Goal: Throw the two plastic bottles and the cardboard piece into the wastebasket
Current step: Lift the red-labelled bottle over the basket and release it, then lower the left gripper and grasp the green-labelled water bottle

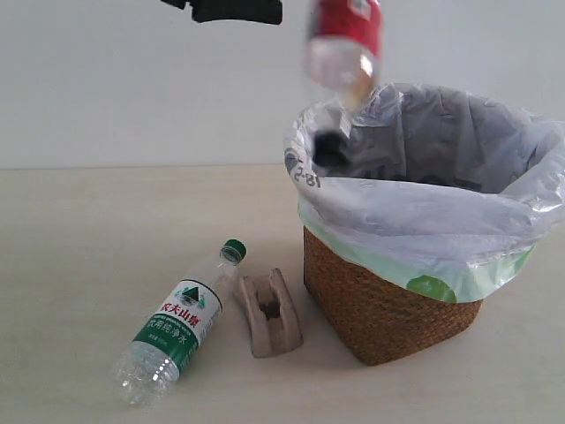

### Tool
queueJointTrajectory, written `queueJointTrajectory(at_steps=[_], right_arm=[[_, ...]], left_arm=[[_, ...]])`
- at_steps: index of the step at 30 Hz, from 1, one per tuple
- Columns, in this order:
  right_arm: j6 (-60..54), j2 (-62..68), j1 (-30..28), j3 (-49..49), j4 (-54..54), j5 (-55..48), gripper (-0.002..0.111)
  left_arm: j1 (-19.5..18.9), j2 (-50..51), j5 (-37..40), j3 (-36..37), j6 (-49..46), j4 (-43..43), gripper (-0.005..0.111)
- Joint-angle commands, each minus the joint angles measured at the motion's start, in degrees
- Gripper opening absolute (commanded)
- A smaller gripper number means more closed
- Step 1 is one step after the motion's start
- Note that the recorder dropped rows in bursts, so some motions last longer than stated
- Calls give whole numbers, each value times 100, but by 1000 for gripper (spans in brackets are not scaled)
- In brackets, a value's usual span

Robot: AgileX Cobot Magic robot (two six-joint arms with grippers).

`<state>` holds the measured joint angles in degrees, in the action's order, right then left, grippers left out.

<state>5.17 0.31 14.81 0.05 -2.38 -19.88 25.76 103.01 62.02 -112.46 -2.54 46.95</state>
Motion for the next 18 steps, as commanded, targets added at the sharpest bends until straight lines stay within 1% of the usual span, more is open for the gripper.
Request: queueJointTrajectory(at_steps=[1,2,5,8,10,12,13,18], right_arm=[[7,-31,8,-5,2,35,13],[7,-31,8,-5,2,35,13],[7,-31,8,-5,2,35,13],[7,-31,8,-5,2,35,13],[7,-31,8,-5,2,35,13],[7,-31,8,-5,2,35,13],[7,-31,8,-5,2,35,13],[7,-31,8,-5,2,35,13]], left_arm=[[284,567,795,-1367,1778,-2772,94],[272,523,795,-1332,1805,-3167,92],[213,341,795,-1138,1730,-3478,92],[213,110,795,-791,1303,-3608,92],[213,-152,795,-292,1232,-3948,92],[213,-459,795,471,1232,-4398,92],[213,-634,795,925,1232,-4789,92],[213,-953,795,2267,1233,-5247,92]])
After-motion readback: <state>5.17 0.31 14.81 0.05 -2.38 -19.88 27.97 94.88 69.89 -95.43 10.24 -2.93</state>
